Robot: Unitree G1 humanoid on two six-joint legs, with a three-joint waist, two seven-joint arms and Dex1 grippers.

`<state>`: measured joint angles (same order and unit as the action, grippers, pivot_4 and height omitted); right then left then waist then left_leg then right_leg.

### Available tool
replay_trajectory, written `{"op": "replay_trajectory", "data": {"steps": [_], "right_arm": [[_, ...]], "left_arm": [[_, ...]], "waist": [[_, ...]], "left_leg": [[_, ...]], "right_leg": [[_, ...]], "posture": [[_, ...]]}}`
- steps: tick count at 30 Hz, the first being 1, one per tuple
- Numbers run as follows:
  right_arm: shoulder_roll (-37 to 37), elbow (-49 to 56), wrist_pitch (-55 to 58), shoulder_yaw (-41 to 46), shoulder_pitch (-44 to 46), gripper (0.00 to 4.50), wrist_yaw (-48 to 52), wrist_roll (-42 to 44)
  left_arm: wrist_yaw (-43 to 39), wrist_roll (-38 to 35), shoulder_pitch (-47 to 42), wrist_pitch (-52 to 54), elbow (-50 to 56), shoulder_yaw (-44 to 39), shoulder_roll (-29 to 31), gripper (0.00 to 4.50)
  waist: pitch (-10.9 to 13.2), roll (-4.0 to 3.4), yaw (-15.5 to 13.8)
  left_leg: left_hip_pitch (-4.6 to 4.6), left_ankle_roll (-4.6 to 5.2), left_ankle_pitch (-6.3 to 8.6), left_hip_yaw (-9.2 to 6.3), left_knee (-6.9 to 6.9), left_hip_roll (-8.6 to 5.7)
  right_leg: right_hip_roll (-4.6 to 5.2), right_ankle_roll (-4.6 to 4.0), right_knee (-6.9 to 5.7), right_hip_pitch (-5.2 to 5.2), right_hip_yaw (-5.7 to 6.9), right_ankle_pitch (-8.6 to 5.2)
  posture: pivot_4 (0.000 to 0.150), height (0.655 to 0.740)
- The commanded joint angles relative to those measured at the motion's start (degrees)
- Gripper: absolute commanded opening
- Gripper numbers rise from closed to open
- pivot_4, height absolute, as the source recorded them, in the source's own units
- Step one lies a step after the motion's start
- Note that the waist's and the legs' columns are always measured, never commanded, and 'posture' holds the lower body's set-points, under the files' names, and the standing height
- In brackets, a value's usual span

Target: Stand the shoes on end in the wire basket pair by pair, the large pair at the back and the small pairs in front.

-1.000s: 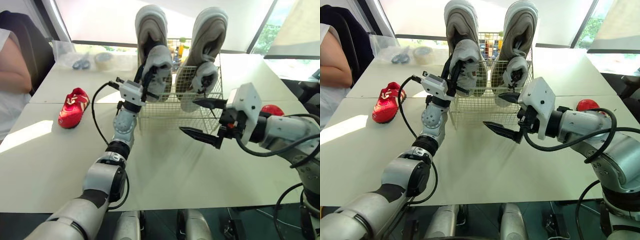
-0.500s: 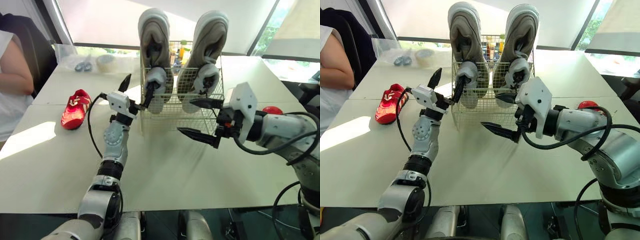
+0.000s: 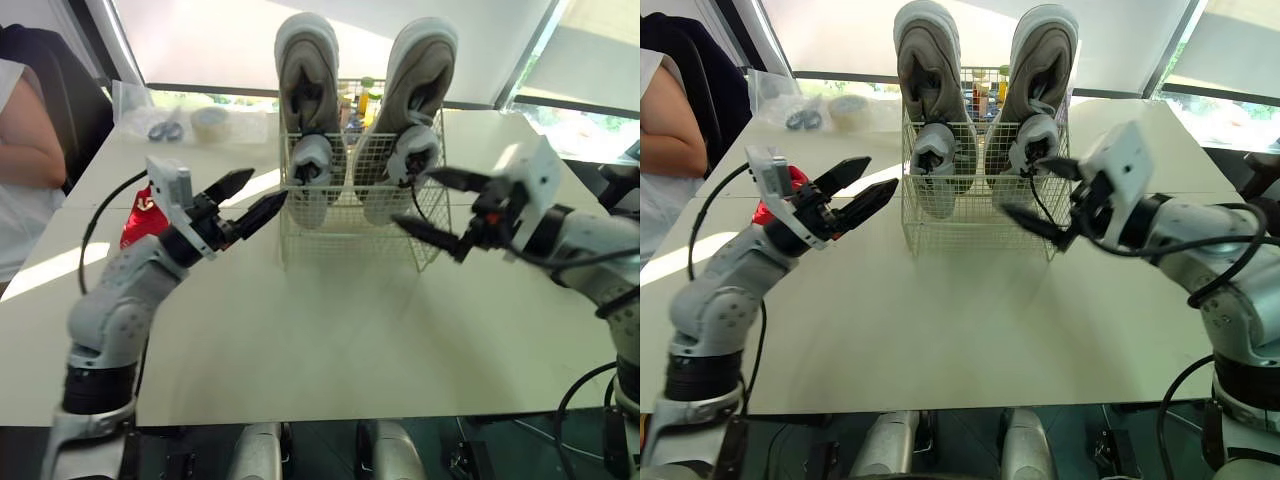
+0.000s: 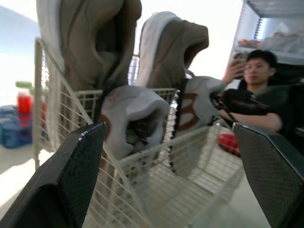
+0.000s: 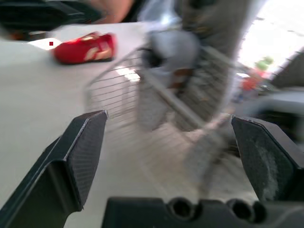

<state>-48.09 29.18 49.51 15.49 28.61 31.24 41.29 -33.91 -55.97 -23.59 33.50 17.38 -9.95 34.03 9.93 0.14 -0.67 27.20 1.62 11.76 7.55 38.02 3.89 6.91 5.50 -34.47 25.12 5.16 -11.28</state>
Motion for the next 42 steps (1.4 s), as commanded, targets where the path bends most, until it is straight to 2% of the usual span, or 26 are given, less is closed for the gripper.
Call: {"op": "replay_trajectory", "data": {"steps": [1, 6, 11, 15, 26, 33, 40, 41, 42], "right_arm": [[-2.4, -5.1, -1.3, 7.6, 0.4, 4.5, -5.0, -4.9], [-4.8, -14.6, -2.4, 12.5, -5.2, 4.5, -7.5, -11.6], [-6.4, -26.8, -6.0, 13.8, -12.1, 4.5, -6.5, -17.3], [-7.7, -38.2, -10.7, 13.6, -13.0, 4.5, -3.5, -19.9], [-8.8, -64.2, -20.9, 7.5, -1.9, 4.5, 4.3, -24.5], [-8.1, -79.9, -27.9, 3.0, 6.0, 4.5, 4.5, -28.9], [-6.5, -89.8, -33.1, 0.9, 11.0, 4.5, 5.2, -30.9], [-6.2, -90.6, -33.2, 1.0, 11.5, 3.97, 5.4, -30.8], [-6.1, -91.3, -33.3, 0.9, 12.0, 3.68, 5.6, -30.8]], "left_arm": [[-5.8, -9.9, -1.8, 9.2, 3.4, -2.5, 5.8, 4.37], [-9.9, -11.9, -2.9, 14.2, 4.9, -0.3, 8.9, 4.37], [-12.6, -6.7, -2.2, 13.0, 5.5, 4.2, 7.7, 4.37], [-12.5, -3.3, -3.1, 12.1, 4.9, 6.4, 5.8, 4.37], [-12.3, 3.5, -4.2, 11.6, 4.2, 9.7, 2.3, 4.37], [-12.2, 5.6, -4.6, 12.1, 4.5, 9.9, 1.3, 4.37], [-12.3, 6.9, -4.6, 12.3, 4.6, 9.5, 1.9, 4.37], [-12.3, 7.0, -4.7, 12.3, 4.6, 9.4, 1.8, 4.5], [-12.2, 7.2, -4.7, 12.3, 4.7, 9.4, 1.8, 4.5]], "waist": [[0.0, -0.02, -0.1], [0.0, 0.0, -0.1], [0.0, -0.03, 0.0], [0.0, -0.09, 0.1], [0.0, -0.16, 0.8], [0.0, -0.18, 0.9], [0.0, -0.17, 1.3], [0.0, -0.17, 1.4], [0.0, -0.17, 1.4]], "left_leg": [[0.04, 0.02, -0.04, 0.07, 0.0, -0.01], [0.05, -0.08, -0.01, 0.15, 0.0, -0.04], [0.04, -0.05, -0.04, 0.18, -0.01, -0.05], [0.03, 0.0, -0.1, 0.18, -0.01, -0.05], [-0.02, -0.01, -0.13, 0.15, -0.03, -0.04], [-0.03, -0.04, -0.16, 0.13, -0.02, -0.06], [-0.21, -0.08, -0.18, 0.12, -0.02, -0.07], [-0.27, -0.08, -0.18, 0.12, -0.02, -0.07], [-0.33, -0.08, -0.18, 0.12, -0.03, -0.07]], "right_leg": [[0.0, 0.0, 0.0, 0.05, 0.0, 0.0], [-0.02, 0.0, 0.03, -0.02, 0.01, 0.0], [-0.02, 0.0, 0.03, -0.02, 0.0, 0.0], [-0.03, 0.01, 0.02, -0.02, 0.0, 0.0], [-0.05, 0.03, 0.02, -0.05, 0.0, 0.0], [-0.06, 0.05, 0.02, -0.1, 0.0, 0.0], [-0.05, 0.09, 0.03, -0.31, 0.0, 0.01], [-0.05, 0.09, 0.04, -0.35, 0.0, 0.01], [-0.06, 0.08, 0.05, -0.42, 0.0, 0.01]], "posture": [[0.15, 0.74], [0.15, 0.74], [0.15, 0.74], [0.15, 0.74], [0.15, 0.74], [0.15, 0.74], [0.15, 0.74], [0.15, 0.74], [0.15, 0.74]]}}
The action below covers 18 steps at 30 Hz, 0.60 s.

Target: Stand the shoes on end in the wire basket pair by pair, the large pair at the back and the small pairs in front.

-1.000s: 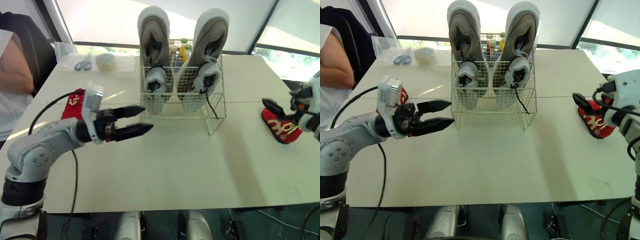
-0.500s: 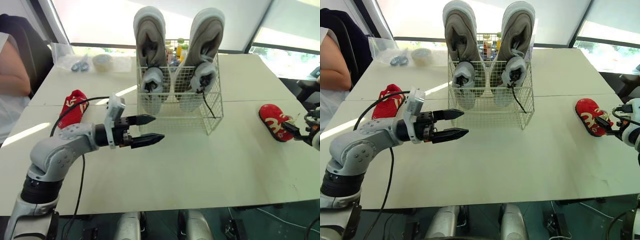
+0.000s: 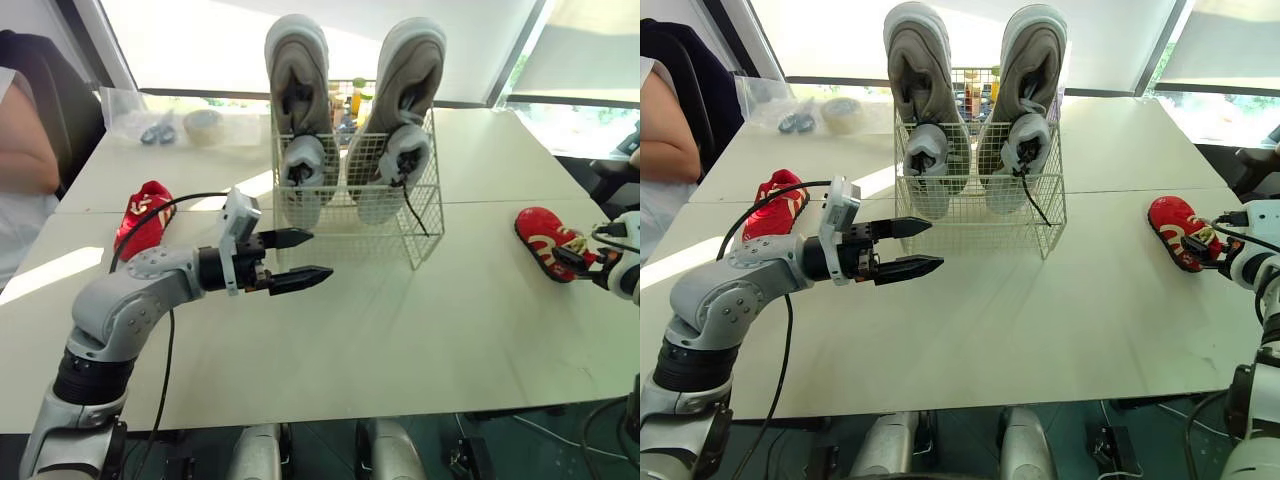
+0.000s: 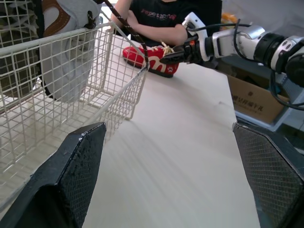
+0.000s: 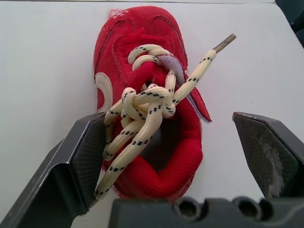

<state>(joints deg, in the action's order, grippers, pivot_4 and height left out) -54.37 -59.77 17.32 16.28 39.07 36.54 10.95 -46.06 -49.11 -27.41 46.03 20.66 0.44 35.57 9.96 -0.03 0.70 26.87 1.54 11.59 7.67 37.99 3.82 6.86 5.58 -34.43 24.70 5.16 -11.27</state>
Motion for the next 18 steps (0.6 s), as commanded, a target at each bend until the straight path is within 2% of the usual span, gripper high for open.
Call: {"op": "replay_trajectory", "data": {"steps": [1, 6, 8, 12, 18], "right_arm": [[0.4, -2.9, -1.0, 0.0, 1.8, 3.22, 0.6, -0.6], [1.4, -3.1, 0.2, -0.5, 2.6, 0.8, 2.5, -0.4], [1.4, -2.0, 0.7, 0.1, 3.0, 0.09, 2.9, 0.2], [-0.4, 4.5, 1.9, 1.4, 3.0, 0.04, 4.2, 1.8], [-4.3, 29.7, 6.7, 7.3, 1.7, 0.04, 5.2, 7.3]], "left_arm": [[-0.1, 0.5, -0.9, -0.3, 1.4, -0.9, 0.3, 4.5], [-0.4, 1.5, -1.7, -0.7, 0.8, -0.6, 0.1, 4.5], [-0.6, 2.0, -2.0, -0.8, 0.4, -0.6, 0.1, 4.5], [-0.7, 1.1, -2.9, -0.2, -0.5, -2.1, -0.2, 4.5], [-1.3, -3.1, -5.9, 2.0, -3.5, -5.7, -0.1, 4.5]], "waist": [[0.0, 0.0, 0.0], [0.0, 0.0, 0.1], [0.0, 0.0, 0.1], [0.0, -0.07, 0.2], [0.4, -0.7, -0.1]], "left_leg": [[-0.1, 0.0, 0.01, 0.0, -0.01, 0.0], [-0.22, -0.01, 0.03, 0.0, -0.05, 0.01], [-0.23, -0.01, 0.02, 0.0, -0.07, 0.01], [-0.24, -0.01, 0.02, 0.01, -0.09, 0.01], [-0.19, 0.0, 0.01, 0.06, -0.09, 0.01]], "right_leg": [[0.0, 0.0, 0.02, -0.09, 0.0, 0.0], [0.0, -0.01, 0.06, -0.21, 0.0, -0.01], [0.0, -0.01, 0.06, -0.21, 0.0, 0.0], [0.0, 0.0, 0.05, -0.2, 0.0, 0.0], [0.01, 0.07, -0.09, -0.04, -0.09, -0.01]], "posture": [[0.15, 0.74], [0.15, 0.74], [0.15, 0.74], [0.15, 0.74], [0.15, 0.74]]}}
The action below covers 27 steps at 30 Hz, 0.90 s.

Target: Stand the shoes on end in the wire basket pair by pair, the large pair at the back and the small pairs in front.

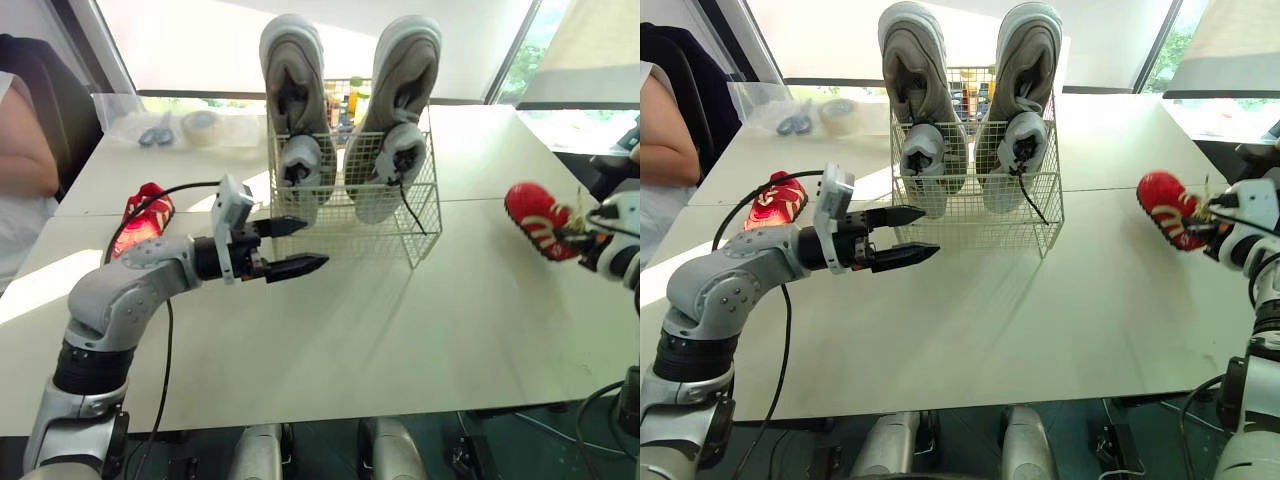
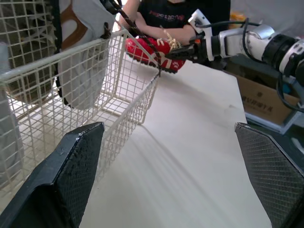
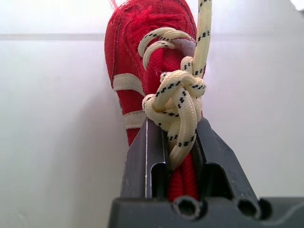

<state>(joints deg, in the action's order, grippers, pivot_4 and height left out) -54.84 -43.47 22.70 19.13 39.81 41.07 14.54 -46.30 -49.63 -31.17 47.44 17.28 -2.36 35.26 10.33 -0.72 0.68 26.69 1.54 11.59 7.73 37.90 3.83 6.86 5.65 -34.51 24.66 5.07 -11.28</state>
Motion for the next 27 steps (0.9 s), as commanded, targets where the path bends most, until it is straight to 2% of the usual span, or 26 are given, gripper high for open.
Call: {"op": "replay_trajectory", "data": {"steps": [1, 4, 6, 10, 13, 18, 24, 27], "right_arm": [[-4.3, 20.3, 1.8, 4.8, -0.2, 0.04, 2.0, 5.0], [-4.0, 41.2, 5.6, 5.7, -3.5, 0.04, 6.6, 12.5], [-3.6, 51.6, 8.9, 5.7, -4.1, 0.04, 7.7, 17.6], [-2.0, 64.1, 14.3, 4.3, -3.0, 0.04, 6.8, 26.1], [-0.5, 70.5, 15.2, -0.1, -1.1, 0.04, 5.6, 28.1], [1.1, 74.1, 8.0, -10.9, -0.1, 0.04, 6.3, 18.9], [4.1, 71.8, -1.3, -20.6, 2.3, 0.04, 7.8, 8.2], [5.6, 69.5, -4.6, -22.5, 3.5, 0.04, 8.5, 4.9]], "left_arm": [[-1.5, -3.0, -2.8, 0.9, -0.9, -3.2, 0.4, 4.5], [-3.1, -4.5, -5.3, 2.0, -3.5, -4.0, 0.5, 4.5], [-4.4, -5.3, -7.1, 2.8, -5.4, -4.4, 0.9, 4.5], [-6.3, -5.5, -10.2, 4.0, -8.8, -5.0, 2.0, 4.5], [-7.2, -5.7, -12.2, 4.8, -10.7, -5.2, 2.5, 4.5], [-7.2, -7.8, -14.8, 7.2, -12.6, -6.8, 2.6, 4.5], [-6.6, -9.9, -15.3, 9.4, -12.5, -8.6, 2.5, 4.5], [-6.3, -10.8, -15.2, 10.0, -12.4, -9.4, 2.4, 4.5]], "waist": [[0.0, -0.01, -0.1], [0.0, 0.01, -0.1], [0.0, 0.03, 0.0], [0.0, 0.08, -0.2], [0.0, 0.09, -0.3], [0.0, 0.14, -0.1], [0.0, 0.16, 0.0], [0.0, 0.19, -0.1]], "left_leg": [[0.0, -0.01, -0.01, -0.01, 0.0, 0.0], [-0.06, -0.1, -0.05, -0.05, -0.13, 0.0], [-0.11, -0.12, -0.06, -0.07, -0.16, 0.02], [-0.12, -0.14, -0.06, -0.08, -0.13, 0.02], [-0.08, -0.24, 0.01, -0.11, -0.08, 0.01], [0.01, -0.24, 0.02, -0.13, -0.09, 0.01], [0.19, -0.12, -0.07, -0.04, -0.01, 0.0], [0.22, -0.16, -0.1, -0.04, 0.0, 0.0]], "right_leg": [[0.0, 0.05, -0.06, 0.02, 0.0, -0.03], [-0.01, 0.12, -0.16, 0.06, 0.0, -0.11], [-0.03, 0.13, -0.23, 0.05, 0.0, -0.12], [-0.02, 0.1, -0.27, 0.06, 0.0, -0.14], [0.01, 0.08, -0.23, 0.05, 0.0, -0.14], [0.03, 0.07, -0.21, 0.18, 0.0, -0.14], [0.03, 0.09, -0.42, 0.4, -0.01, -0.13], [0.03, 0.1, -0.53, 0.47, -0.02, -0.14]], "posture": [[0.15, 0.74], [0.15, 0.74], [0.15, 0.74], [0.15, 0.74], [0.15, 0.74], [0.15, 0.74], [0.15, 0.74], [0.15, 0.74]]}}
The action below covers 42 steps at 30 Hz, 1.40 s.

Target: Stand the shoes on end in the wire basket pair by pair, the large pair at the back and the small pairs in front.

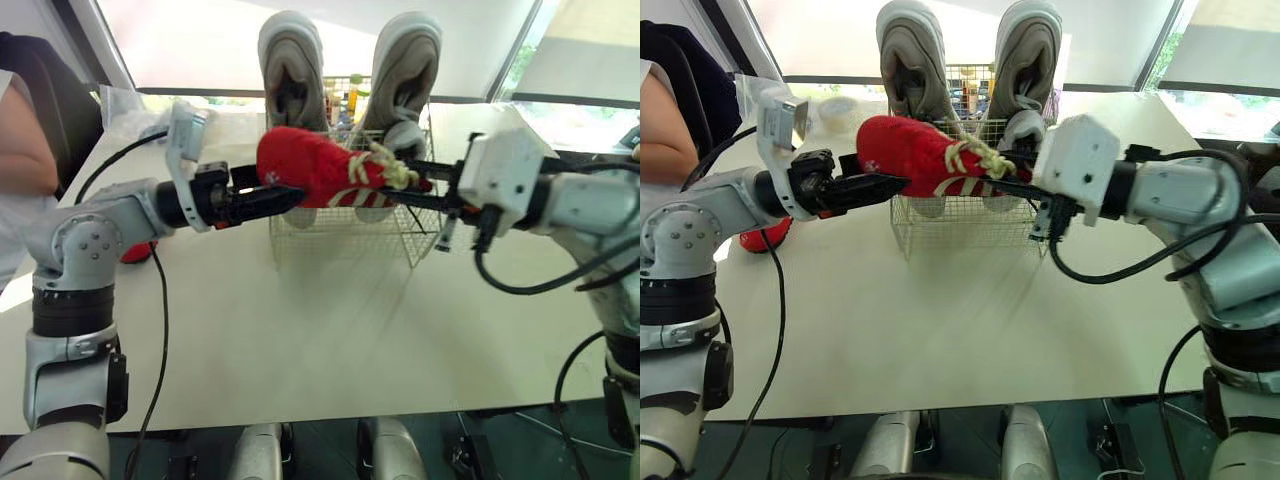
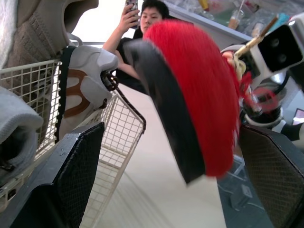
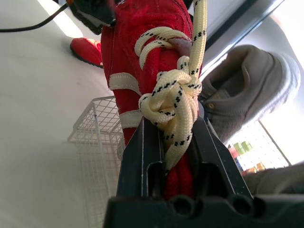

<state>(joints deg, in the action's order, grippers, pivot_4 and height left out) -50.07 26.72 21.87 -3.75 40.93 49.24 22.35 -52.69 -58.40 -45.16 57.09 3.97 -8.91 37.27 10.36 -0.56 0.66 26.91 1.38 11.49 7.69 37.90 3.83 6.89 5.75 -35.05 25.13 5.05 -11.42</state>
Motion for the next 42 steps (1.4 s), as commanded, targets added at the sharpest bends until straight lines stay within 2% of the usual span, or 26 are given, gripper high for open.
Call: {"op": "replay_trajectory", "data": {"steps": [1, 8, 11, 17, 18, 19, 20, 21, 25, 26, 27, 30, 35, 42], "right_arm": [[1.2, -1.1, -4.6, 0.0, 2.6, 0.04, 0.6, -3.6], [2.2, -1.6, -6.4, 0.3, 3.0, 0.04, 2.7, -4.7], [1.7, -1.7, -6.9, 0.7, 2.7, 0.04, 3.7, -4.9], [1.4, -2.2, -6.5, 0.8, 2.3, 0.04, 5.0, -5.3], [1.4, -2.2, -5.5, 1.1, 2.1, 0.04, 5.0, -4.7], [1.6, -2.1, -3.3, 1.7, 1.8, 0.04, 4.8, -3.1], [1.9, -2.0, -1.0, 2.5, 1.4, 1.05, 4.6, -1.2], [2.1, -1.8, 1.9, 3.6, 1.1, 1.42, 4.2, 1.2], [0.8, -1.0, 16.1, 11.6, -3.9, 3.53, 4.6, 15.7], [0.4, -0.8, 18.5, 13.3, -5.2, 4.19, 4.7, 18.3], [0.6, -1.0, 21.2, 15.6, -7.2, 4.47, 4.2, 21.6], [3.5, -1.9, 27.7, 21.2, -13.0, 4.47, 0.4, 30.8], [13.5, -1.4, 31.3, 22.5, -16.4, 4.47, -11.0, 40.7], [31.0, -2.4, 27.7, 19.3, -8.7, 4.47, -28.2, 50.3]], "left_arm": [[0.2, -2.3, -1.0, 0.5, 1.0, -3.1, 0.5, 4.5], [1.4, -2.2, -0.1, 1.6, 0.9, -4.1, 0.9, 4.5], [1.4, -2.1, 0.4, 1.8, 1.1, -4.2, 0.9, 3.64], [2.5, -3.1, 0.9, 2.2, 1.1, -4.8, -0.1, 0.72], [3.0, -3.6, 0.9, 2.4, 1.0, -5.1, -0.6, 0.34], [3.5, -4.1, 1.0, 2.5, 0.9, -5.5, -1.2, 0.22], [4.0, -4.5, 1.3, 2.5, 0.9, -5.7, -1.8, 0.22], [4.5, -4.6, 1.5, 2.5, 1.1, -5.9, -2.2, 0.22], [7.8, -7.4, 2.8, 2.9, 2.0, -7.9, -4.8, 0.22], [8.6, -7.9, 3.1, 3.0, 2.3, -8.2, -5.2, 0.22], [9.5, -8.8, 3.4, 2.9, 2.6, -8.8, -5.8, 0.22], [12.3, -11.6, 4.3, 2.6, 3.7, -10.4, -7.6, 0.22], [15.6, -14.2, 5.1, 1.7, 5.2, -11.1, -10.1, 0.22], [17.4, -14.6, 5.2, 0.1, 5.7, -10.4, -12.4, 0.22]], "waist": [[0.0, 0.04, 0.0], [0.0, 0.04, 0.0], [0.0, 0.05, 0.0], [0.0, 0.05, 0.0], [0.0, 0.06, 0.0], [0.0, 0.06, -0.1], [0.0, 0.06, -0.1], [0.0, 0.08, -0.1], [0.0, 0.18, -0.4], [0.0, 0.19, -0.4], [0.0, 0.2, -0.3], [0.0, 0.31, -0.4], [0.0, 0.32, -0.1], [0.0, 0.3, 0.1]], "left_leg": [[0.01, -0.02, -0.01, -0.01, 0.0, 0.0], [0.03, -0.02, -0.01, 0.0, 0.01, 0.0], [0.03, -0.02, -0.01, -0.01, 0.01, 0.0], [0.02, -0.02, -0.01, -0.01, 0.01, 0.0], [0.02, -0.02, -0.01, 0.0, 0.01, 0.0], [0.02, -0.02, -0.02, -0.01, 0.01, 0.0], [0.02, -0.02, -0.02, 0.0, 0.01, 0.0], [0.03, -0.02, -0.02, -0.01, 0.02, 0.0], [0.03, -0.02, -0.02, -0.04, 0.03, 0.0], [0.02, -0.01, -0.02, -0.06, 0.04, 0.0], [0.02, -0.01, -0.02, -0.06, 0.04, 0.0], [0.01, -0.01, -0.02, -0.11, 0.04, 0.0], [-0.09, -0.01, -0.01, -0.13, 0.04, 0.01], [-0.11, -0.01, -0.01, -0.1, 0.02, 0.02]], "right_leg": [[-0.01, 0.01, -0.01, 0.01, 0.0, -0.01], [-0.01, 0.02, -0.02, 0.02, 0.0, -0.01], [-0.01, 0.01, -0.02, 0.02, 0.0, -0.01], [-0.01, 0.01, -0.04, 0.02, 0.0, -0.01], [-0.01, 0.02, -0.04, 0.02, 0.0, -0.01], [-0.01, 0.02, -0.04, 0.02, 0.0, -0.01], [-0.01, 0.02, -0.04, 0.01, 0.0, 0.0], [-0.01, 0.02, -0.04, 0.01, 0.0, -0.01], [-0.01, 0.02, -0.04, -0.03, 0.0, 0.0], [-0.01, 0.01, -0.04, -0.05, 0.01, 0.0], [-0.01, 0.01, -0.04, -0.05, 0.0, 0.0], [-0.01, 0.0, -0.04, -0.08, 0.01, 0.0], [-0.02, 0.0, -0.05, -0.16, 0.01, 0.0], [-0.04, 0.02, -0.09, -0.16, 0.01, 0.01]], "posture": [[0.15, 0.74], [0.15, 0.74], [0.15, 0.74], [0.15, 0.74], [0.15, 0.74], [0.15, 0.74], [0.15, 0.74], [0.15, 0.74], [0.15, 0.74], [0.15, 0.74], [0.15, 0.74], [0.15, 0.74], [0.15, 0.74], [0.15, 0.74]]}}
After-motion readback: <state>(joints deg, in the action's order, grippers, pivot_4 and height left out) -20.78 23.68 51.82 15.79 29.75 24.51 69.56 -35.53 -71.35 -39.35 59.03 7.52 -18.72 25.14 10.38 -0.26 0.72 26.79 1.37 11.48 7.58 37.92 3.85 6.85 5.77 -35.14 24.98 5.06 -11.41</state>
